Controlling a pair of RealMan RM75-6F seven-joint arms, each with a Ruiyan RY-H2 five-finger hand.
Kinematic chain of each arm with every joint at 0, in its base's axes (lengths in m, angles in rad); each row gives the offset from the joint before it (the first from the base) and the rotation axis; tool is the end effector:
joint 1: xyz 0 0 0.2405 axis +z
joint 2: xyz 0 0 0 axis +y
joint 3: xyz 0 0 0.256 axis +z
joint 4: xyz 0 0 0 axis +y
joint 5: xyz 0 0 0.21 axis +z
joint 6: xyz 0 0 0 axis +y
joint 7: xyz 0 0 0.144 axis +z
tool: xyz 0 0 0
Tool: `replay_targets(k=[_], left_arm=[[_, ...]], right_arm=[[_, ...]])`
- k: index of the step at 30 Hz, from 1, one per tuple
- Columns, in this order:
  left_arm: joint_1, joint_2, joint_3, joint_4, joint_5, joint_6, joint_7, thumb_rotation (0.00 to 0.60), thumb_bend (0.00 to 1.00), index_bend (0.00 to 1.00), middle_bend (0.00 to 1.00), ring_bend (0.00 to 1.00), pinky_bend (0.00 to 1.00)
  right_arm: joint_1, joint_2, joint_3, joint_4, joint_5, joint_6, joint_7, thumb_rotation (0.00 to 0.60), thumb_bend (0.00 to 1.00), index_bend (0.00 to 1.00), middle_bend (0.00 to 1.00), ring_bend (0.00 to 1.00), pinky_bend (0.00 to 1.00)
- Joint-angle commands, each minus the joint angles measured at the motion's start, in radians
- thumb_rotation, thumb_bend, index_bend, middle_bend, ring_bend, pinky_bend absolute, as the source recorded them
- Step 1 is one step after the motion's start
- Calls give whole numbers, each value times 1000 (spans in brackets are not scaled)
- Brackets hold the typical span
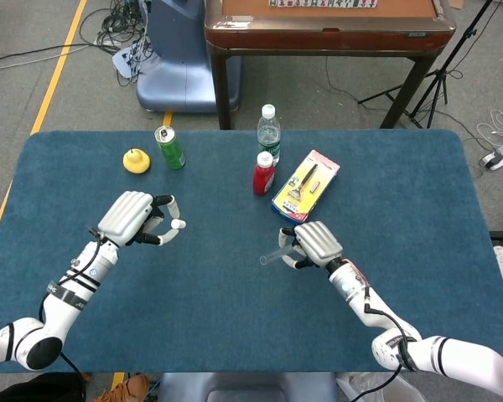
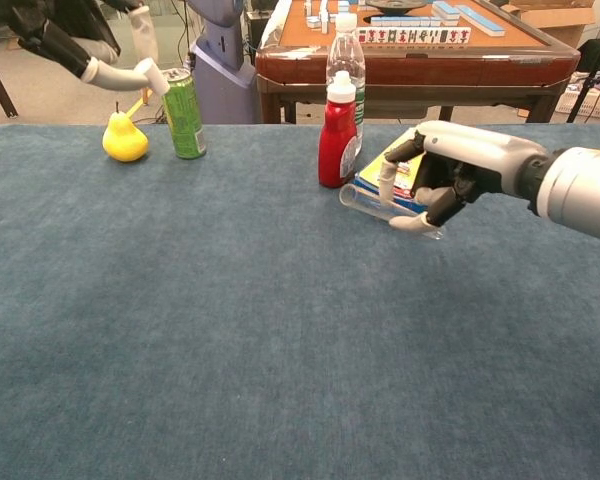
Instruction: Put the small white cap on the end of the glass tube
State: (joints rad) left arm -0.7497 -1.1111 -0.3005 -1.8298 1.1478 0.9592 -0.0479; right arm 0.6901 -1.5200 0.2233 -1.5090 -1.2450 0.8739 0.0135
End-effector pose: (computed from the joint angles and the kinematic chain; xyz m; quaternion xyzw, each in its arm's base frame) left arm -0.1012 0.3539 0.1173 -0.6721 -0.4292 -0.4959 0.3437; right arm -0.1421 -0.3356 -0.0125 0.6979 -0.4795 0.4309 0.3119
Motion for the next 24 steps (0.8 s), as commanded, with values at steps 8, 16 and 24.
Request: replay_targets(k=[8, 16, 24], left_arm=[[7, 8, -47, -75, 38, 78, -38, 600, 260, 565, 996, 1000, 1000], [-18, -23, -35, -87, 67, 73, -3, 600, 260, 565, 996, 1000, 1000], [-58, -75, -25, -72, 50, 62, 76, 600, 261, 566, 996, 1000, 1000]], right_arm=[[24, -114, 89, 33, 63, 38, 163, 600, 567, 794, 1000, 1000, 1000], [32, -154, 114, 46, 62, 51, 253, 600, 567, 798, 1000, 1000, 1000], [39, -175, 123, 50, 70, 57, 282, 600, 566, 799, 1000, 1000, 1000]])
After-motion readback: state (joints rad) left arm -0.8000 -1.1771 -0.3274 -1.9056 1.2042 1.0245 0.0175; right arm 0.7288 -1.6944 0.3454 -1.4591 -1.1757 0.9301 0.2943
